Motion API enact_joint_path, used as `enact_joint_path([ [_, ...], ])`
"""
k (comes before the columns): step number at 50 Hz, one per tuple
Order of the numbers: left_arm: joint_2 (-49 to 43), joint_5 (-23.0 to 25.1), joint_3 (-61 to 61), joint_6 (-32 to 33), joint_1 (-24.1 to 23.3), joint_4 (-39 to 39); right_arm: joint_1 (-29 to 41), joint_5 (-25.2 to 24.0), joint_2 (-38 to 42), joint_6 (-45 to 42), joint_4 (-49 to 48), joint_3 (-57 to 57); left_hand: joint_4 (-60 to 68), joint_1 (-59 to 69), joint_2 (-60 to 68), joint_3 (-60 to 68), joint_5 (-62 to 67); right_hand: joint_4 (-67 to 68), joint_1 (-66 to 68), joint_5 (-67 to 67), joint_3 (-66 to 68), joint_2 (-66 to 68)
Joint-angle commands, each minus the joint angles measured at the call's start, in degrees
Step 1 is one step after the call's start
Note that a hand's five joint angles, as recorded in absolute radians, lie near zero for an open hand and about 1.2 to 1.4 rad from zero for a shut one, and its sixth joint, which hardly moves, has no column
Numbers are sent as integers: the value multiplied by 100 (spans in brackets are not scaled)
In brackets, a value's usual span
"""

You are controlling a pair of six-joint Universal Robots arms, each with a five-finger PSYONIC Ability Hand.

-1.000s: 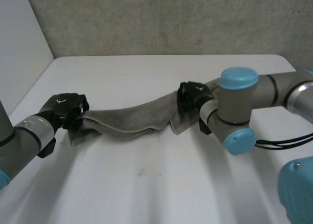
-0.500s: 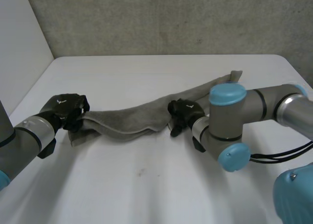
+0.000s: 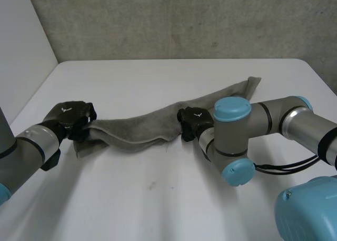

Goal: Fold the towel.

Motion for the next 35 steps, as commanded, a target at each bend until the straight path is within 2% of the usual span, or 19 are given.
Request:
enact_joint_path([
  [1,-1,0,0,6,0,2,-40,-33,-188,15,-4,-48,919,879,913,912,913,2274,4083,3010,2519,2509],
  [16,7,-1,0,-2,0,-15,-453,-252,-901,-284,189,137,919,879,913,912,913,2274,4083,3010,2519,2509],
  [22,25,-9,0,6,0,-24,-892,-534,-1472,-1119,620,444,919,878,913,912,913,2274,4083,3010,2519,2509],
  [24,77,-9,9,15,8,-33,-1050,-639,-1813,-1740,1188,541,919,879,913,912,913,2274,4083,3010,2519,2509],
  [27,139,-9,0,15,9,-42,-1156,-674,-2017,-2086,1516,603,936,895,930,929,929,2274,4083,3010,2519,2509],
  [32,315,-1,0,50,-9,-208,-1665,-701,-2955,-3129,2552,1049,969,929,964,963,963,2274,4083,3010,2519,2509],
  [35,341,8,-18,68,-61,-366,-1832,-710,-3237,-3403,2737,1409,969,929,964,963,963,2274,4083,3010,2519,2509],
])
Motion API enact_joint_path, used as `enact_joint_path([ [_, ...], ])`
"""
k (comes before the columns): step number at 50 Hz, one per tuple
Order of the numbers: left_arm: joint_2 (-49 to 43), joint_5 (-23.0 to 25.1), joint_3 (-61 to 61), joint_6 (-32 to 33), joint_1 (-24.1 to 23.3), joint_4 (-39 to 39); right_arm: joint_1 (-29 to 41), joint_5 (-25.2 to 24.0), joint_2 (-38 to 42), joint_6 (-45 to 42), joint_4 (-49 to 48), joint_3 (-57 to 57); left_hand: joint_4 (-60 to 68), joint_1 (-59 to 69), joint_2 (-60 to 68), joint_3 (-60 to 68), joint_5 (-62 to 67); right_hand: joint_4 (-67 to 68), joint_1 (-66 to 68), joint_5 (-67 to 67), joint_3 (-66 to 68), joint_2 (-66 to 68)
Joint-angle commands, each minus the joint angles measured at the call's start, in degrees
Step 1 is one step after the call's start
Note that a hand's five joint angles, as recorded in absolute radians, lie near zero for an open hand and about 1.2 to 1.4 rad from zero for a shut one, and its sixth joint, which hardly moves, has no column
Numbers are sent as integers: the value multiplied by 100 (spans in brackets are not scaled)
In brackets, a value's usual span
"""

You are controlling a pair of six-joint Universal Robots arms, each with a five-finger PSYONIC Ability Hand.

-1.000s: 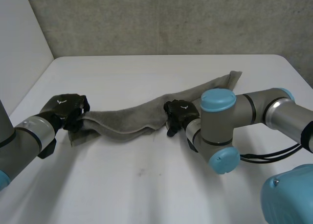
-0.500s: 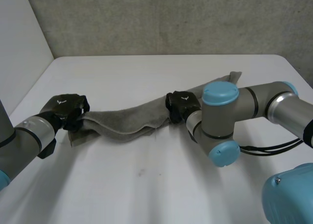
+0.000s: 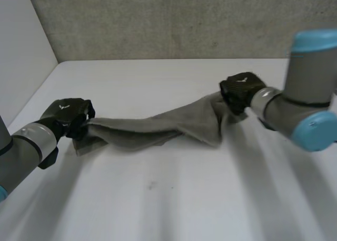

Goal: Fold the towel.

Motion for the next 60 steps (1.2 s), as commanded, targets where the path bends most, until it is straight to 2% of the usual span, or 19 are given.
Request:
enact_joint_path([
  [1,159,17,-20,43,-66,-286,-549,-35,-995,-1083,987,712,945,929,950,943,947,1172,2590,1338,1214,1255],
  [5,107,17,-64,95,-364,-610,-593,0,-1091,-1407,1022,1456,945,929,950,943,947,1172,2590,1338,1214,1255],
  [11,-25,-18,-73,183,-427,-752,-645,-9,-1109,-1698,970,2039,945,929,950,943,947,1172,2590,1338,1214,1255],
  [14,-69,-18,-29,297,-400,-761,-874,-62,-1109,-1690,732,2294,945,929,950,943,947,1172,2590,1338,1214,1255],
  [18,-78,-10,-3,412,-357,-752,-1058,-228,-1039,-1664,-56,2749,945,929,950,943,947,1172,2590,1338,1214,1255],
  [19,-87,-10,-3,412,-365,-752,-1102,-307,-1013,-1646,-363,2942,928,912,934,926,930,295,1714,462,337,378],
  [20,-87,-10,-3,412,-365,-752,-1102,-308,-1012,-1646,-366,2944,928,912,934,926,930,286,1705,453,328,370],
  [21,-104,-10,-11,412,-365,-752,-1172,-412,-969,-1611,-645,3127,928,912,934,926,930,-1096,323,-930,-1054,-1013],
  [22,-105,-10,-11,412,-365,-752,-1173,-413,-968,-1611,-647,3129,928,912,934,926,930,-1110,309,-943,-1068,-1026],
  [24,-192,-18,-11,412,-365,-726,-1374,-667,-977,-1375,-971,3479,928,912,934,926,930,-3321,-1902,-3155,-3279,-3238],
  [27,-262,-10,-11,412,-374,-726,-1471,-896,-1021,-1137,-1034,3743,928,912,934,926,930,-3968,-2550,-3802,-3926,-3885],
  [33,-263,-18,-11,412,-365,-726,-1674,-1116,-1294,-1013,-1271,4210,928,912,934,926,930,-4003,-2584,-3837,-3961,-3920],
  [35,-263,-10,-11,412,-374,-717,-1857,-1213,-1617,-1013,-1621,4612,928,912,934,926,930,-3986,-2568,-3820,-3944,-3903],
  [41,-263,-10,-20,412,-383,-708,-2025,-1292,-1724,-1048,-2186,5062,928,912,934,926,930,-3784,-2366,-3618,-3742,-3701],
  [43,-263,-1,-20,403,-383,-699,-2156,-1388,-1733,-1022,-2658,5246,928,912,934,926,930,-3483,-2065,-3317,-3441,-3400],
  [60,-263,8,-55,403,-383,-691,-2219,-1494,-1434,-1127,-3231,5071,894,879,900,892,897,-2842,-1424,-2676,-2800,-2759],
])
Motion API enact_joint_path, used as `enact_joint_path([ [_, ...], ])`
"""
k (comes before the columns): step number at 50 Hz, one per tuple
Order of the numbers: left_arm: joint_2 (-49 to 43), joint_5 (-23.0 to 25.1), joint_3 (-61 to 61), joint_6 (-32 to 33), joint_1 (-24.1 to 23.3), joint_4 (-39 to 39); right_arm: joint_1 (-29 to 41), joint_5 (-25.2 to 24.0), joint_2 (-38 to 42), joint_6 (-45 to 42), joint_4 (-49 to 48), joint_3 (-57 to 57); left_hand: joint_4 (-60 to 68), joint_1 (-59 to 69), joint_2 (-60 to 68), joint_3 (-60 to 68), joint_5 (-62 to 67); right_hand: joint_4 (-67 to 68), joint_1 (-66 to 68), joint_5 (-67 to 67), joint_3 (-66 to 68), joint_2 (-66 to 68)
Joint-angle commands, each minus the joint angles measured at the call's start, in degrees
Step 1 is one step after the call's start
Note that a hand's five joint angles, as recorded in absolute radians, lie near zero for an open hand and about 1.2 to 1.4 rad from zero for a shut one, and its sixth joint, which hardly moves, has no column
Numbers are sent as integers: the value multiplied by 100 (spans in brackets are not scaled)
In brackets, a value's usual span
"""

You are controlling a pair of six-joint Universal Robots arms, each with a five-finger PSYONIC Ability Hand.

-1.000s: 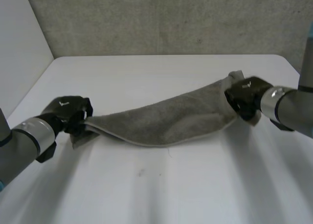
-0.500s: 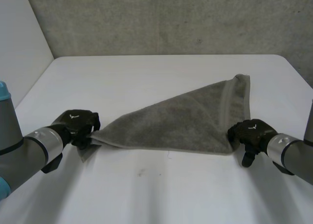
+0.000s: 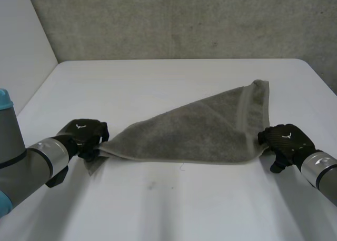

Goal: Fold the towel.

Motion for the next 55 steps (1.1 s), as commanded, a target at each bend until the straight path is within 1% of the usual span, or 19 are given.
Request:
enact_joint_path([
  [1,0,0,-18,0,0,1,27,18,160,-10,-186,-158,900,879,898,900,902,971,1455,1037,969,994],
  [5,0,0,-9,0,0,1,45,35,221,-1,-195,-255,900,879,898,900,902,1611,2095,1678,1610,1635],
  [7,0,9,-9,0,-8,1,62,44,309,69,-195,-404,900,879,898,900,902,2799,3283,2865,2797,2823],
  [8,0,9,-9,0,-8,1,62,44,309,69,-195,-405,900,879,898,900,902,2805,3290,2872,2804,2829],
  [10,0,9,-9,0,-17,1,71,79,371,131,-177,-606,917,895,915,917,918,4855,5339,4922,4854,4879],
  [19,158,-26,61,27,9,-34,185,211,11,650,210,-1169,1521,1499,1518,1521,1522,4868,5353,4935,4867,4892],
  [21,665,-26,218,35,105,-95,168,202,-698,1008,908,-1624,1521,1499,1518,1521,1522,4868,5353,4935,4867,4892],
  [25,1222,-18,456,35,273,-254,132,97,-1361,1230,1765,-2233,1521,1499,1518,1521,1522,4868,5353,4935,4867,4892],
  [27,1720,9,867,27,500,-542,10,97,-1763,1221,2535,-3054,1521,1499,1518,1521,1522,4868,5353,4935,4867,4892],
  [28,1723,9,870,27,501,-544,9,97,-1765,1221,2539,-3059,1521,1499,1518,1521,1522,4868,5353,4935,4867,4892],
  [30,2142,26,1368,35,790,-946,-192,53,-1992,1064,3405,-3916,1521,1499,1518,1521,1522,4868,5353,4935,4867,4892],
  [32,2284,35,1605,44,913,-1166,-297,44,-2046,915,3818,-4294,1521,1499,1518,1521,1522,4868,5353,4935,4867,4892],
  [36,2355,158,1995,229,1081,-1528,-342,44,-2046,509,4525,-4896,1521,1499,1518,1521,1522,4868,5353,4935,4867,4892],
  [40,2172,413,2214,982,1125,-1791,-307,88,-1732,18,5121,-5299,1521,1499,1518,1521,1522,4868,5353,4935,4867,4892],
  [44,1679,352,2179,1512,1108,-1836,-87,229,-1176,-317,5369,-5397,1521,1499,1518,1521,1522,4868,5353,4935,4867,4892],
  [46,1093,177,2170,1888,1020,-1871,324,438,-625,-676,5518,-5441,1521,1499,1518,1521,1522,4868,5353,4935,4867,4892],
  [49,730,62,2188,2022,967,-1871,484,615,-359,-801,5518,-5423,1521,1499,1518,1521,1522,4868,5353,4935,4867,4892],
  [51,73,-122,2232,2153,819,-1836,694,948,166,-862,5475,-5440,1521,1499,1518,1521,1522,4868,5353,4935,4867,4892],
  [55,-466,-202,2258,2127,704,-1669,844,1125,678,-818,5184,-5590,1521,1499,1518,1521,1522,4868,5353,4935,4867,4892],
])
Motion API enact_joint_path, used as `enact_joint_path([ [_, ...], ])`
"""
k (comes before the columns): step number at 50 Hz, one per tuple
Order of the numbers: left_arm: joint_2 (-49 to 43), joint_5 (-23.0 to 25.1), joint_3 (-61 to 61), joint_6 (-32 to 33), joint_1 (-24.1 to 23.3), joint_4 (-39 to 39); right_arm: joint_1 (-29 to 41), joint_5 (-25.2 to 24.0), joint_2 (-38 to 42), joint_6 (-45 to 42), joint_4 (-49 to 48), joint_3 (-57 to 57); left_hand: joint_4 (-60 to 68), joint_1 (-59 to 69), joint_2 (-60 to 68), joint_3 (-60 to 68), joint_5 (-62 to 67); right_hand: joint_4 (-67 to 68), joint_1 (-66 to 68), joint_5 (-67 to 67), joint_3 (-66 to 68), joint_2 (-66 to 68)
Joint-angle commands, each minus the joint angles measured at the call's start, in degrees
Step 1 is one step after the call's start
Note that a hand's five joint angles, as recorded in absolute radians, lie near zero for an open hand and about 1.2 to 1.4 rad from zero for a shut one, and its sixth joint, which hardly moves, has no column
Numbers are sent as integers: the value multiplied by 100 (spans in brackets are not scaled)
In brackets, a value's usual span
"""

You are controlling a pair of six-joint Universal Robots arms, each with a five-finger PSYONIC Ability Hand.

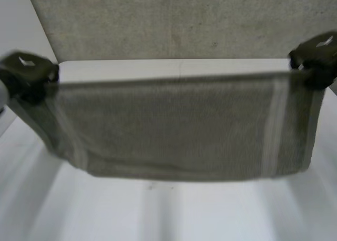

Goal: Fold the towel.

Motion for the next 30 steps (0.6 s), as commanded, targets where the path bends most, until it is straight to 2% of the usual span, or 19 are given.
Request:
enact_joint_path([
  [1,-1415,-280,78,112,-293,460,488,534,1214,-20,-617,-225,1024,1159,1027,1033,1087,1166,2498,1395,1213,1285],
  [2,-1418,-280,78,112,-294,462,489,535,1216,-20,-620,-226,1024,1159,1027,1033,1087,1166,2498,1395,1213,1285],
  [4,-1812,-280,227,69,-390,1275,673,622,1513,93,-1284,-462,1024,1159,1027,1033,1087,1166,2498,1395,1213,1285],
  [5,-1813,-280,228,68,-390,1279,673,623,1515,94,-1288,-464,1024,1159,1027,1033,1087,1166,2498,1395,1213,1285],
  [7,-1901,-228,464,-124,-469,2372,743,824,1681,269,-2066,-962,1024,1159,1027,1033,1087,1166,2498,1395,1213,1285],
  [8,-1901,-227,465,-125,-469,2378,744,825,1682,270,-2070,-965,1024,1159,1027,1033,1087,1166,2498,1395,1213,1285],
  [10,-1823,-105,649,-632,-548,3786,796,1105,1638,593,-3049,-1516,1024,1159,1027,1033,1087,1166,2498,1395,1213,1285],
  [11,-1822,-104,650,-635,-548,3793,796,1106,1638,595,-3054,-1518,1024,1159,1027,1033,1087,1166,2498,1395,1213,1285],
  [12,-1639,0,702,-1009,-540,4559,840,1245,1498,821,-3707,-1631,1024,1159,1027,1033,1087,1166,2498,1395,1213,1285],
  [13,-1638,1,702,-1013,-540,4567,840,1247,1497,824,-3714,-1633,1024,1159,1027,1033,1087,1166,2498,1395,1213,1285],
  [15,-1025,-7,772,-1939,-417,5905,841,1448,955,1226,-5218,-1380,1024,1159,1027,1033,1087,1166,2498,1395,1213,1285],
  [16,-1022,-8,773,-1944,-417,5911,840,1449,952,1228,-5225,-1378,1024,1159,1027,1033,1087,1166,2498,1395,1213,1285],
  [17,-796,-43,799,-2440,-330,6329,806,1484,665,1385,-5852,-1091,1024,1159,1027,1033,1087,1166,2498,1395,1213,1285],
  [18,-689,-95,886,-2828,-190,6377,814,1467,479,1430,-6137,-835,1024,1159,1027,1033,1087,1166,2498,1395,1213,1285],
  [21,-653,-113,993,-3140,-39,6166,805,1440,416,1413,-6078,-675,1024,1159,1027,1033,1087,1166,2498,1395,1213,1285],
  [23,-688,-87,1054,-3464,23,5563,797,1335,486,1421,-5501,-587,1024,1159,1027,1033,1087,1166,2498,1395,1213,1285],
  [24,-688,-87,1054,-3465,23,5560,796,1335,486,1421,-5498,-587,1024,1159,1027,1033,1087,1166,2498,1395,1213,1285],
  [26,-828,9,949,-3500,14,5096,805,1090,661,1430,-4903,-499,1024,1159,1027,1033,1087,1166,2498,1395,1213,1285],
  [30,-961,150,632,-3342,32,4909,867,878,741,1413,-4557,-218,1024,1159,1027,1033,1087,1166,2498,1395,1213,1285],
])
